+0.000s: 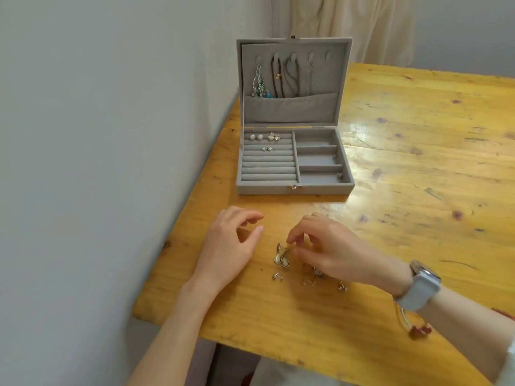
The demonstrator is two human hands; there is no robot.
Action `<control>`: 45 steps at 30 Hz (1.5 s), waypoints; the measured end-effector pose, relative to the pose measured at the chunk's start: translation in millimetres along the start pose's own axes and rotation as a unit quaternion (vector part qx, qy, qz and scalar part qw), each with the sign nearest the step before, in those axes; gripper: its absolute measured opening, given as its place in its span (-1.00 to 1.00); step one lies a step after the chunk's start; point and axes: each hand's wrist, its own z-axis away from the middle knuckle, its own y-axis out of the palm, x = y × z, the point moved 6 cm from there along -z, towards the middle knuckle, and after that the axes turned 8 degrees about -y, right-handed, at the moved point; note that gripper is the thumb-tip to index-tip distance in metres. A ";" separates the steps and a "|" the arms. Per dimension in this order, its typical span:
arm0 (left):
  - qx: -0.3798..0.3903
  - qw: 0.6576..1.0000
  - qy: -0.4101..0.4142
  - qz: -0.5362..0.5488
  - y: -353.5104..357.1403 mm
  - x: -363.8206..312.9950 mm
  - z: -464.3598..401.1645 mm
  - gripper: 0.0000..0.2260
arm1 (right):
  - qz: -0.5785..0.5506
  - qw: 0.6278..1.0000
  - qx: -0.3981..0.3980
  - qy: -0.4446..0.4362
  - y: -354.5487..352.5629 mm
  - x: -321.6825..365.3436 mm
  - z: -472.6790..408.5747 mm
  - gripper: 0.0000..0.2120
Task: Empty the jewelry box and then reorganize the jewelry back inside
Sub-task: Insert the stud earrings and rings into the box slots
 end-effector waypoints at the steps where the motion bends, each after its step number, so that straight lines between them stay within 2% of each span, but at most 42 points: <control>1: 0.006 1.000 -0.004 -0.007 5.2 3.3 9.1 -0.86 | 0.001 1.000 0.009 -0.002 4.6 2.6 3.6 -0.88; 5: 0.014 0.999 -0.006 -0.044 17.5 4.7 22.8 -0.81 | 0.027 1.000 -0.003 0.008 14.4 4.6 7.2 -0.82; 11: 0.004 0.997 0.005 -0.079 22.7 -3.4 21.7 -0.86 | 0.031 0.998 -0.041 0.046 17.4 1.5 8.3 -0.92; 15: 0.002 0.997 0.000 -0.079 23.9 -5.0 20.2 -0.98 | -0.010 0.997 -0.057 0.054 10.6 0.4 11.1 -0.97; 16: 0.005 0.997 -0.002 -0.076 23.6 -5.5 20.4 -0.96 | -0.030 0.995 -0.071 0.063 7.1 -0.4 12.7 -0.98; 18: 0.016 0.999 -0.009 -0.049 22.0 -4.5 19.7 -0.86 | -0.071 0.989 -0.100 0.084 -0.4 -2.1 14.7 -0.97; 21: 0.033 0.996 -0.049 0.064 9.7 -5.8 9.0 -0.90 | -0.133 0.977 -0.135 0.101 -13.9 -3.5 9.1 -0.90; 26: -0.061 0.989 -0.037 0.129 -28.6 -23.3 -40.3 -0.89 | -0.101 0.971 -0.200 0.085 -52.2 -3.7 -23.7 -0.78; 29: -0.080 0.981 -0.062 0.163 -38.1 -22.1 -76.3 -0.94 | -0.073 0.971 -0.208 0.092 -68.1 -12.8 -49.3 -0.85; 31: -0.062 0.985 -0.079 0.142 -38.5 -16.9 -97.5 -0.93 | -0.047 0.975 -0.192 0.102 -73.1 -20.4 -66.5 -0.90; 33: -0.031 0.985 -0.089 0.144 -38.0 -11.2 -111.4 -0.94 | -0.028 0.984 -0.144 0.099 -72.8 -22.9 -80.7 -0.89; 37: -0.030 0.988 -0.097 0.114 -42.5 5.1 -122.1 -0.91 | -0.067 0.992 0.090 0.065 -56.3 -10.4 -103.5 -0.86; 39: -0.046 0.989 -0.108 0.089 -42.0 15.5 -123.6 -0.90 | -0.078 0.982 0.158 0.065 -48.2 -11.4 -116.7 -0.89; 41: -0.058 0.989 -0.112 0.072 -39.0 22.8 -125.1 -0.89 | -0.050 0.981 0.169 0.075 -42.3 -20.6 -134.0 -0.92; 45: -0.090 0.988 -0.108 0.061 -38.6 28.6 -127.3 -0.88 | -0.011 0.986 0.134 0.099 -36.3 -40.6 -162.8 -0.89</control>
